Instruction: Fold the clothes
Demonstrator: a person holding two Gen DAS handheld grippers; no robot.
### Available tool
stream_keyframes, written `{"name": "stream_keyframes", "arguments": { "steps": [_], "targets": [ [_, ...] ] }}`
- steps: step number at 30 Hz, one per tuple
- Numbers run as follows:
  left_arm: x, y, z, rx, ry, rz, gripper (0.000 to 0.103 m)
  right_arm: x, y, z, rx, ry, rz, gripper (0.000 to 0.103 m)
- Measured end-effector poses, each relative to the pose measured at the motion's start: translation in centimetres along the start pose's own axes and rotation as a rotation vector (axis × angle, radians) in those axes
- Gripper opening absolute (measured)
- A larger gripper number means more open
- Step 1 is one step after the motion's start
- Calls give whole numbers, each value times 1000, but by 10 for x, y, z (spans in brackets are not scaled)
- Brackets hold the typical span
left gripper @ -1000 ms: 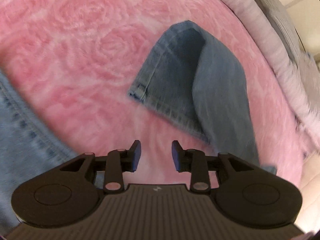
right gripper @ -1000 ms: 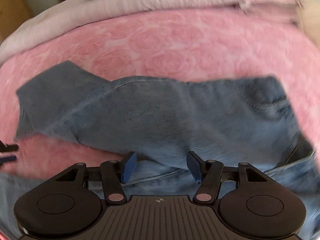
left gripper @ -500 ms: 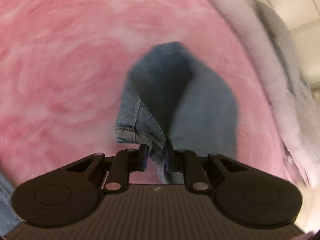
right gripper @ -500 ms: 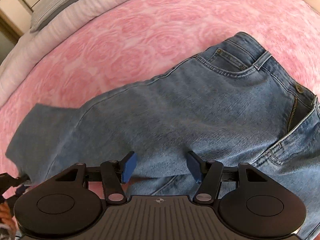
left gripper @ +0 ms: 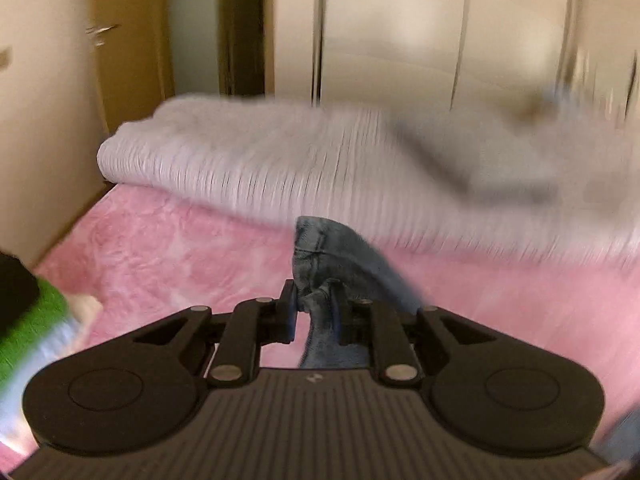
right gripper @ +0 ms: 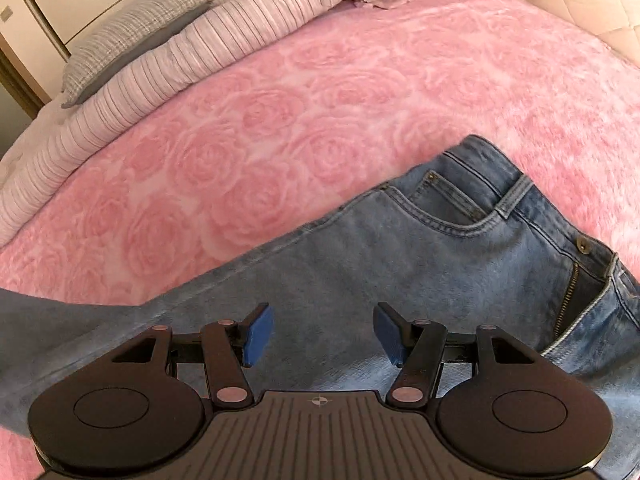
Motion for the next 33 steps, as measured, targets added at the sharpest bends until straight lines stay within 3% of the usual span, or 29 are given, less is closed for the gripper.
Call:
{"name": "stream_keyframes", "arguments": {
  "steps": [3, 5, 6, 11, 17, 25, 33],
  "targets": [
    [14, 78, -52, -368, -48, -42, 17, 2, -2, -2, 9, -20, -25, 60],
    [25, 95, -93, -494, -70, -38, 14, 8, -7, 0, 26, -41, -45, 60],
    [31, 95, -110, -517, -76, -42, 14, 13, -11, 2, 39, -55, -58, 60],
    [43, 56, -166, -545, -232, -54, 14, 51, -21, 17, 66, -62, -138, 60],
    [92, 15, -180, -530, -377, -161, 15, 93, -23, 50, 87, -87, -159, 60],
    [192, -17, -176, -511, -429, -201, 15, 135, 8, 120, 39, -143, -36, 60],
    [323, -13, -165, -556, -372, -349, 16, 177, 51, 159, -159, -193, 96, 60]
  ]
}}
Point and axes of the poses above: each gripper's, at about its wrist camera, not at the fingertips, and y roughly the way its jaws point, x to its right, z to its top, the point moved 2 cm from there along y, roughly the way its jaws point, and after that the axes turned 12 degrees about y, right-handed, at the moved point
